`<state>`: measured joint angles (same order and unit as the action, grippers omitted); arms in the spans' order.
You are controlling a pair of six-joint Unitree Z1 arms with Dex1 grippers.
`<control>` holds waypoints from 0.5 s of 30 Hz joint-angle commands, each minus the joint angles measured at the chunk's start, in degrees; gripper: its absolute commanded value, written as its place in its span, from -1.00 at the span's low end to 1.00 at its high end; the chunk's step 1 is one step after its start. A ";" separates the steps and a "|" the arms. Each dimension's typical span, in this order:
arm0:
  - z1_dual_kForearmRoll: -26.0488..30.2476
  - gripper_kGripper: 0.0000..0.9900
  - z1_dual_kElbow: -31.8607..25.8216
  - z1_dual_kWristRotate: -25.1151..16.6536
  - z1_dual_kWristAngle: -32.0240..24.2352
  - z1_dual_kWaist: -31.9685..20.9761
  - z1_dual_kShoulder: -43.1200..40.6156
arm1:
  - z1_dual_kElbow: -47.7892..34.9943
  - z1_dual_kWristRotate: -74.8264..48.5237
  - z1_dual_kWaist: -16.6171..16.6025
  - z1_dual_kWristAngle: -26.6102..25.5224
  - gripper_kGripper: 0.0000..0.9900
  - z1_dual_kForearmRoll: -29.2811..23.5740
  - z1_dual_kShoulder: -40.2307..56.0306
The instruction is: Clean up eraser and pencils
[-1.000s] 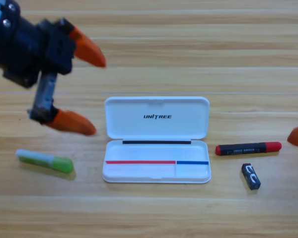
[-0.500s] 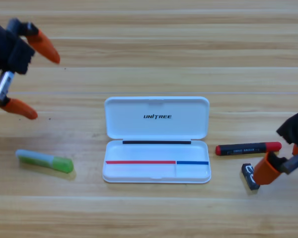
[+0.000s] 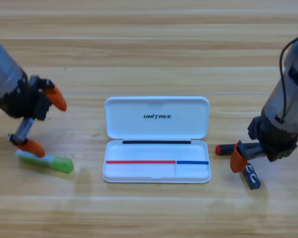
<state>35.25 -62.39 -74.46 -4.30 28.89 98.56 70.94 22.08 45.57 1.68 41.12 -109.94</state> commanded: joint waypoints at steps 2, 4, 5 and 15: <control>-0.18 0.98 2.01 0.72 1.49 -1.20 4.10 | 0.25 0.42 -1.80 -1.77 0.64 -0.78 -5.46; -0.18 0.98 2.19 1.16 1.67 -1.20 4.80 | 0.07 0.86 -1.80 -2.83 0.63 -0.78 -5.63; -0.18 0.98 2.28 1.51 2.02 -1.20 5.15 | -0.01 0.86 -1.80 -3.09 0.63 -0.78 -5.81; -0.88 0.97 3.16 5.46 5.18 -1.12 8.05 | 0.16 0.86 -2.15 -3.27 0.05 -0.60 -8.53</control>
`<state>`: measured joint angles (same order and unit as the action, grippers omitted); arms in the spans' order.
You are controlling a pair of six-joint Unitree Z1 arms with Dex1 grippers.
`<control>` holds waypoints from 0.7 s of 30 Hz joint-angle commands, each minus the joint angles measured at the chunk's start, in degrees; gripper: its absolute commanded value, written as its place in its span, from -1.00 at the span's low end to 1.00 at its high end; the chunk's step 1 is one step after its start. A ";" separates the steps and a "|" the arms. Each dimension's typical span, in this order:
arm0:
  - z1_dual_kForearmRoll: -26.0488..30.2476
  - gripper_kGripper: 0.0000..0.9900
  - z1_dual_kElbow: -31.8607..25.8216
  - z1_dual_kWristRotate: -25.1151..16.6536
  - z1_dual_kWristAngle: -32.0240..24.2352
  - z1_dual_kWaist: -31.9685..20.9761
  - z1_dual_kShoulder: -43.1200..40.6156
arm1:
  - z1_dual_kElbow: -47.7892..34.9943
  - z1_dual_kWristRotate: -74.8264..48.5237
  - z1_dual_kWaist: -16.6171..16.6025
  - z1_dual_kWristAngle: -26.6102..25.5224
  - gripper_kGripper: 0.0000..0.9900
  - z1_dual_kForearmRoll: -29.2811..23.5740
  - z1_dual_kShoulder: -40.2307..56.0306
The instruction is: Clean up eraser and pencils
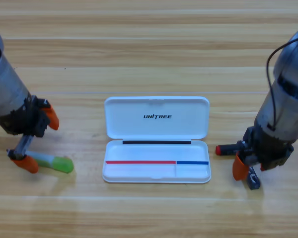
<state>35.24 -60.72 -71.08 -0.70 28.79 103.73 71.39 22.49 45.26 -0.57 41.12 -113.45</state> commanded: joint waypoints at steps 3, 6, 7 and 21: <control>-0.88 0.97 1.57 2.88 1.93 -1.01 3.50 | -0.37 0.45 -2.10 -0.93 -0.01 -0.60 -5.64; -1.32 0.96 1.92 3.32 1.93 -0.93 3.76 | -0.55 0.45 -2.45 -0.93 -0.02 -0.60 -6.43; -1.49 0.95 2.09 3.58 1.93 -0.84 3.94 | -0.73 0.45 -2.54 -0.93 -0.14 -0.60 -6.61; -6.33 0.82 5.08 4.20 1.40 -0.75 5.61 | 14.21 -41.21 -1.84 -8.49 -1.00 18.65 1.74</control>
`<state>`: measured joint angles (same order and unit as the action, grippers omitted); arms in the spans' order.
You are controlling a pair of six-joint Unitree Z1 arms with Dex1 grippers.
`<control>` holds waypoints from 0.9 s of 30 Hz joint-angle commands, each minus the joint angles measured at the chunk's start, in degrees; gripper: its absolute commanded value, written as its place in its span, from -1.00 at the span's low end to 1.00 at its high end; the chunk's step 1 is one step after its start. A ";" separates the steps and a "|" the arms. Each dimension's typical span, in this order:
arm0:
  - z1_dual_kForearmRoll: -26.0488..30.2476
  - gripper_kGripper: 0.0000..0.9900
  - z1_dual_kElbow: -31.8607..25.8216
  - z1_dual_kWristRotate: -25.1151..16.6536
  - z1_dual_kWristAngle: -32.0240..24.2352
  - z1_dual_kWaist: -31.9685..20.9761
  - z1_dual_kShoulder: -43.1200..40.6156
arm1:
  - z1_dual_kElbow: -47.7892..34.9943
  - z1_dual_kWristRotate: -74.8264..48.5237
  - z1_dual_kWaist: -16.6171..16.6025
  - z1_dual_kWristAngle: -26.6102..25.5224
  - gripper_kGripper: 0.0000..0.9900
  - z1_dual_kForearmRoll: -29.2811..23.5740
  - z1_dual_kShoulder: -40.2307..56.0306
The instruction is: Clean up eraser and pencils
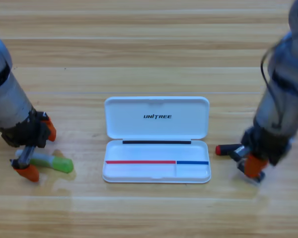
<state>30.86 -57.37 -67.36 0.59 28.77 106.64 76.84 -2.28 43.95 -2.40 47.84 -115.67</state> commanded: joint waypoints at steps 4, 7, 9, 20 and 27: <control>-2.73 0.62 1.82 0.47 -0.33 -0.65 2.78 | 10.17 -31.91 0.87 -6.83 -1.00 12.10 4.23; -3.61 0.52 2.00 0.47 -0.51 -0.56 2.78 | 13.16 -37.09 2.63 -3.31 -1.00 13.77 0.71; -3.70 0.43 2.00 0.56 -0.42 -0.56 3.05 | 14.92 -38.50 3.33 -2.87 -1.00 14.04 -2.10; -4.14 0.20 2.97 0.56 0.02 -0.47 3.57 | 23.18 -38.94 6.32 -3.13 -1.00 14.04 -11.95; -4.32 -0.83 3.14 -0.14 0.28 -0.21 3.48 | 25.37 -38.94 6.32 -3.66 -1.00 14.04 -14.06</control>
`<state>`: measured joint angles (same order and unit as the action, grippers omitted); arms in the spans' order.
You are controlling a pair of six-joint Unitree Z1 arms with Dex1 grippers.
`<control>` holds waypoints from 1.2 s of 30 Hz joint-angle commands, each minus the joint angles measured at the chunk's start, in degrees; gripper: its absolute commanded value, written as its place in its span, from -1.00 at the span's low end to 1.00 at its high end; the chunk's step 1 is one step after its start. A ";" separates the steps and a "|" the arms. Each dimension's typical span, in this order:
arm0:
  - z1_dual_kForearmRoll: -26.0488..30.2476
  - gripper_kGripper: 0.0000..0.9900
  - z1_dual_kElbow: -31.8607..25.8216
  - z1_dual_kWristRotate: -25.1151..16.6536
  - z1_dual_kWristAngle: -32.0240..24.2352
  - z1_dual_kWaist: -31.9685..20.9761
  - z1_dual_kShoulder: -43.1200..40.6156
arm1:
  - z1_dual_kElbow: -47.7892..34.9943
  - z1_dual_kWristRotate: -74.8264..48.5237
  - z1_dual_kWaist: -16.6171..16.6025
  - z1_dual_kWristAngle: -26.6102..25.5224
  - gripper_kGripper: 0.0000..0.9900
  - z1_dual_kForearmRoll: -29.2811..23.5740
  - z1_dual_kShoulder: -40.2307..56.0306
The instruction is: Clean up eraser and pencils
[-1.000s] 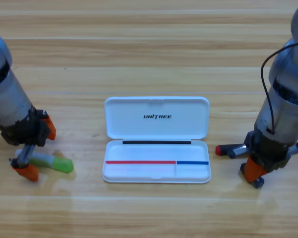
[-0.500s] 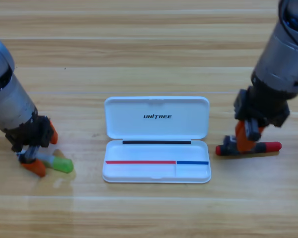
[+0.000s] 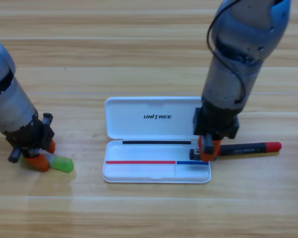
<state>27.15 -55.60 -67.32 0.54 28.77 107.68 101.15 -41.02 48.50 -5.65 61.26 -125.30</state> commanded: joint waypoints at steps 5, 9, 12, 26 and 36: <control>0.45 -1.00 0.75 0.78 0.96 0.15 0.08 | 1.33 -0.20 1.77 -1.82 -1.00 0.61 -4.96; 5.29 -1.00 -2.76 1.40 1.57 1.38 -2.74 | 1.86 -0.20 1.77 -1.91 -1.00 0.52 -6.36; 10.91 -1.00 -7.51 3.51 1.57 3.05 -4.41 | 2.48 -0.20 1.77 -2.09 -1.00 0.44 -7.33; 23.39 -1.00 -21.13 11.33 2.45 9.99 -6.08 | 2.21 -0.03 1.77 -1.91 0.47 0.44 -6.01; 23.57 -1.00 -22.01 12.38 2.45 11.22 -5.90 | -9.30 0.24 1.77 -3.67 0.85 3.43 16.14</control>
<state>50.12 -76.91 -56.14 2.53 38.12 101.26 97.60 -41.01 48.97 -8.10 63.07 -122.55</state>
